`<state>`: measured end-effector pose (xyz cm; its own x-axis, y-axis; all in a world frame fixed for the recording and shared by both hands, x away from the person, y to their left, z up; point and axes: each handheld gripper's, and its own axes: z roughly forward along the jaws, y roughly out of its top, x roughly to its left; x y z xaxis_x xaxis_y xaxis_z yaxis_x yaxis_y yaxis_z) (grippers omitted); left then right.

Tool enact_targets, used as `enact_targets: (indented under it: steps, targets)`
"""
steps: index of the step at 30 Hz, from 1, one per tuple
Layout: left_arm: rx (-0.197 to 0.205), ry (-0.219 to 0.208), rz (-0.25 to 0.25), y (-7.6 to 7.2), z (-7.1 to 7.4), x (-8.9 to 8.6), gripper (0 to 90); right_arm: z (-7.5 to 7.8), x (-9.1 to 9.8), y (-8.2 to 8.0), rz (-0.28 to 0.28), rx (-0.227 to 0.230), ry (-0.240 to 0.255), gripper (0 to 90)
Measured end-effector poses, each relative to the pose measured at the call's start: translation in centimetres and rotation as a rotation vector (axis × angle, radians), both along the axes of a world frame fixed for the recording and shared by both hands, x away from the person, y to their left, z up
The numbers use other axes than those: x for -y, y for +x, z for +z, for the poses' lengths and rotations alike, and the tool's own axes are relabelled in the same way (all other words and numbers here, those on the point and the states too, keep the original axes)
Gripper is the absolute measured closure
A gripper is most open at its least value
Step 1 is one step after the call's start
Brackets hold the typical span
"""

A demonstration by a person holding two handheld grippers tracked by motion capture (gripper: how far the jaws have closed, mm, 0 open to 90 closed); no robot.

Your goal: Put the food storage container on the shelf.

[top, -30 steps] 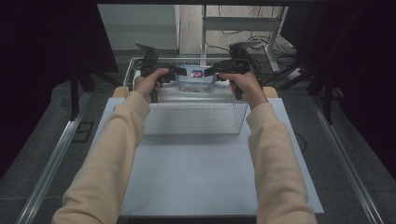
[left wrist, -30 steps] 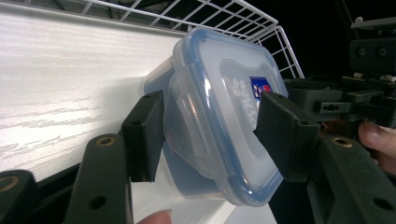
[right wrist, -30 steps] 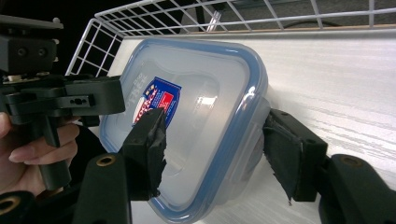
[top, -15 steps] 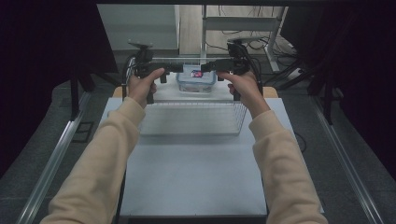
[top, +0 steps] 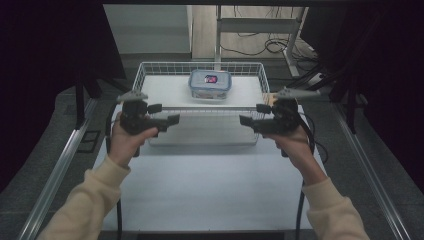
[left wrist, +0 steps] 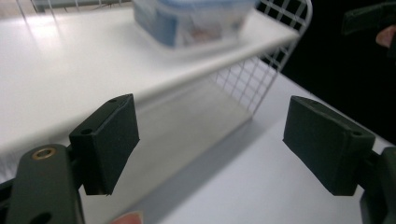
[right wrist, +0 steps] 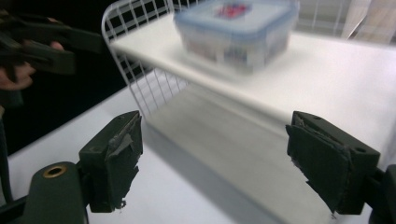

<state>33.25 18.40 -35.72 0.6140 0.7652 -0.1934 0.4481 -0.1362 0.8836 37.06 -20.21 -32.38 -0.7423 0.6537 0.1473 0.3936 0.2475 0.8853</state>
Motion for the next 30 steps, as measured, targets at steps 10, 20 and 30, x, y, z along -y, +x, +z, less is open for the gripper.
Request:
enact_targets:
  steps: [10,20,30]
  targets:
    - [0.046,0.091,-0.009,-7.3,-7.4,0.6,19.1,-7.8,3.0,-6.2,-0.035,0.05,-0.021,19.9]
    - [-0.013,0.123,-0.011,-8.3,-11.2,1.0,19.8,-13.2,1.9,-8.1,-0.035,0.006,-0.1,20.8]
    - [-0.018,0.136,0.005,-8.0,-11.9,0.1,19.4,-14.5,1.5,-8.0,-0.044,0.011,-0.116,20.5]
